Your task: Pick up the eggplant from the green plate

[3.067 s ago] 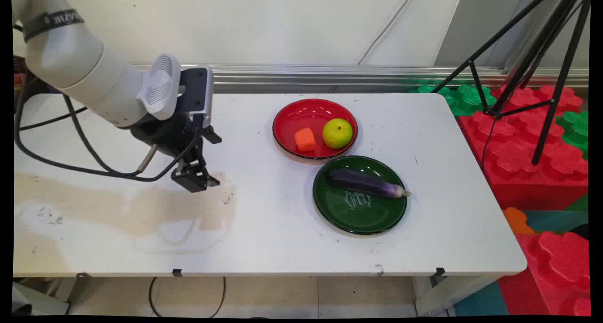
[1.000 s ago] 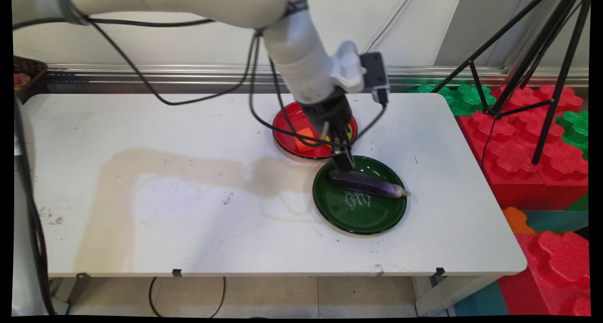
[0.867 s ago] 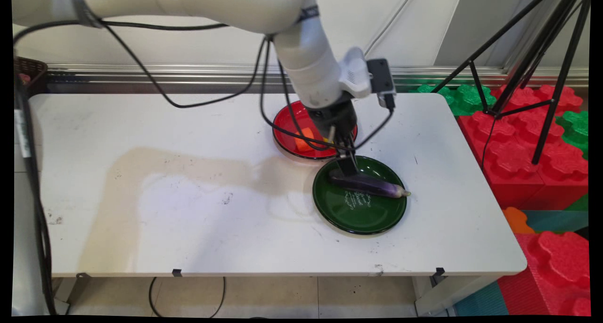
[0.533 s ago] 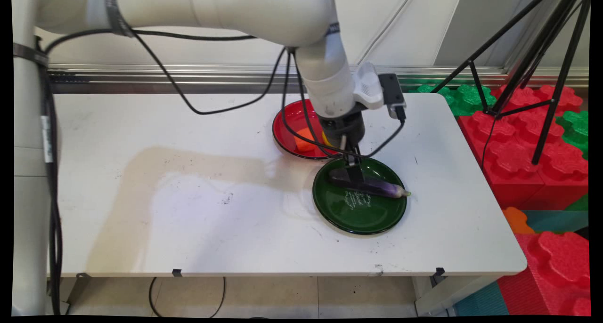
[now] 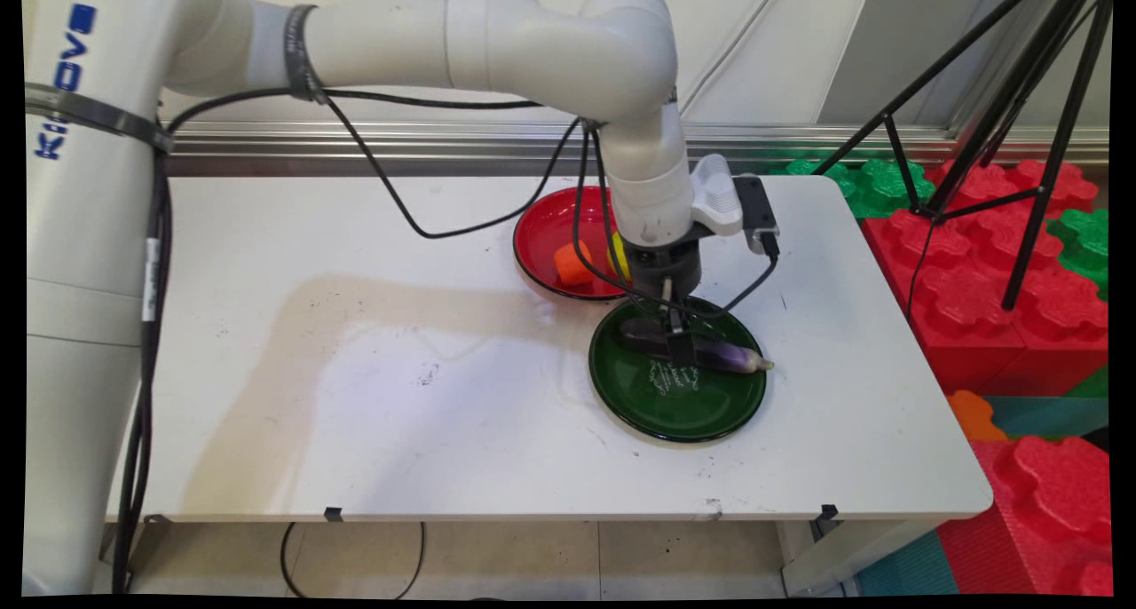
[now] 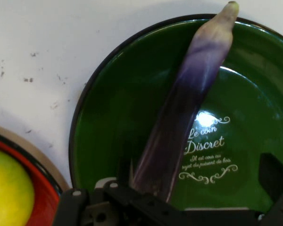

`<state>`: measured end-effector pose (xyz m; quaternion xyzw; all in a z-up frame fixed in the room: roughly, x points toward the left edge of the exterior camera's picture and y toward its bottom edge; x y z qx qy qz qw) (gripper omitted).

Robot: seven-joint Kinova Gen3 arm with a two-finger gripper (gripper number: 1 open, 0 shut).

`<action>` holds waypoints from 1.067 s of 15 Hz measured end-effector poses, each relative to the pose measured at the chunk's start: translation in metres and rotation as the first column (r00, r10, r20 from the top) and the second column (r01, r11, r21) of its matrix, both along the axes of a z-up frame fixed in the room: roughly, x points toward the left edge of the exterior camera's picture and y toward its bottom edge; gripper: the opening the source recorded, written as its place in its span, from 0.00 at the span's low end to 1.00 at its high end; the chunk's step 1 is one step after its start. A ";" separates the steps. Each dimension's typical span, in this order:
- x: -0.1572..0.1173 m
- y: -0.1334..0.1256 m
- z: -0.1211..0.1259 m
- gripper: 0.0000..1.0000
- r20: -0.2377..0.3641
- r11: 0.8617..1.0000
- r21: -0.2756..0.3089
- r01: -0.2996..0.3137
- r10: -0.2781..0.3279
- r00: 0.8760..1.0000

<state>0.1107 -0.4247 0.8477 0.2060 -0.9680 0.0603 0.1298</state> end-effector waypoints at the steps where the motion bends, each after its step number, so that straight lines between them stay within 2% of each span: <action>1: -0.001 -0.002 -0.003 1.00 0.003 1.000 0.004 0.000 0.000 1.000; 13: -0.014 -0.024 -0.034 1.00 0.027 0.999 0.050 0.009 -0.010 1.000; 14: -0.014 -0.024 -0.035 0.00 0.028 0.999 0.053 0.011 -0.012 1.000; 16: -0.015 -0.025 -0.037 0.00 0.030 0.998 0.054 0.016 -0.018 0.999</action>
